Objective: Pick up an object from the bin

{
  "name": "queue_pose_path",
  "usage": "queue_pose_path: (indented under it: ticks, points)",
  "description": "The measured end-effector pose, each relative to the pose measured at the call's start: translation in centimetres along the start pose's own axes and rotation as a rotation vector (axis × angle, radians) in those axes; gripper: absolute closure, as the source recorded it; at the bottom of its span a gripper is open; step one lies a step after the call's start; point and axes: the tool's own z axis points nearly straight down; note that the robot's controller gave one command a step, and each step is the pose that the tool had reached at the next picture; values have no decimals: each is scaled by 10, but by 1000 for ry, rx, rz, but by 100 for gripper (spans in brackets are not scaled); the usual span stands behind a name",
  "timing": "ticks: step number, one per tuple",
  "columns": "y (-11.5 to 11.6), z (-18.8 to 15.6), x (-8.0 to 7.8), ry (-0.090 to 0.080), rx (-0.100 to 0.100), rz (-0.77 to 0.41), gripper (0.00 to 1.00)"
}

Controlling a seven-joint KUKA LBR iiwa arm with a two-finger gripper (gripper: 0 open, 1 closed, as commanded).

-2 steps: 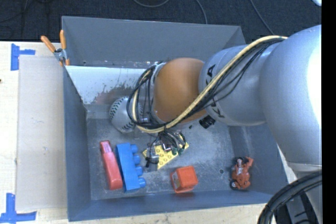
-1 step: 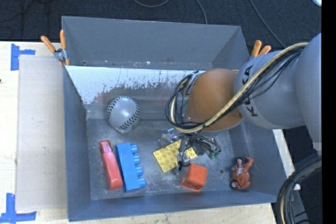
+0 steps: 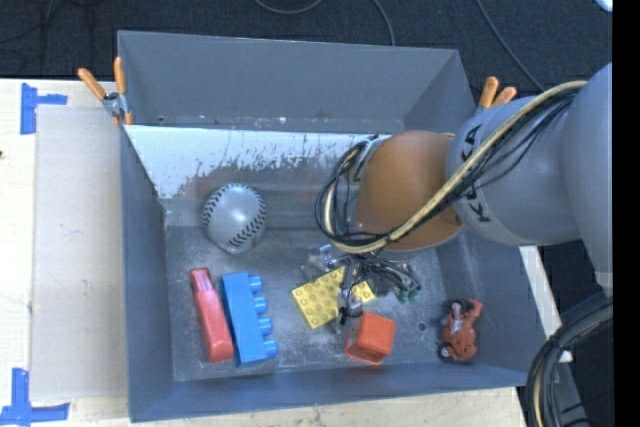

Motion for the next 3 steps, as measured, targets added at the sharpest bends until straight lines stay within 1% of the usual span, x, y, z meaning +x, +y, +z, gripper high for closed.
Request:
queue_pose_path:
  ticks: [1,2,3]
  points:
    - [-1,-38,-1,10,-4,9,100]
    - [1,-92,-5,5,-2,17,100]
    - [2,-144,-11,8,-4,-10,100]
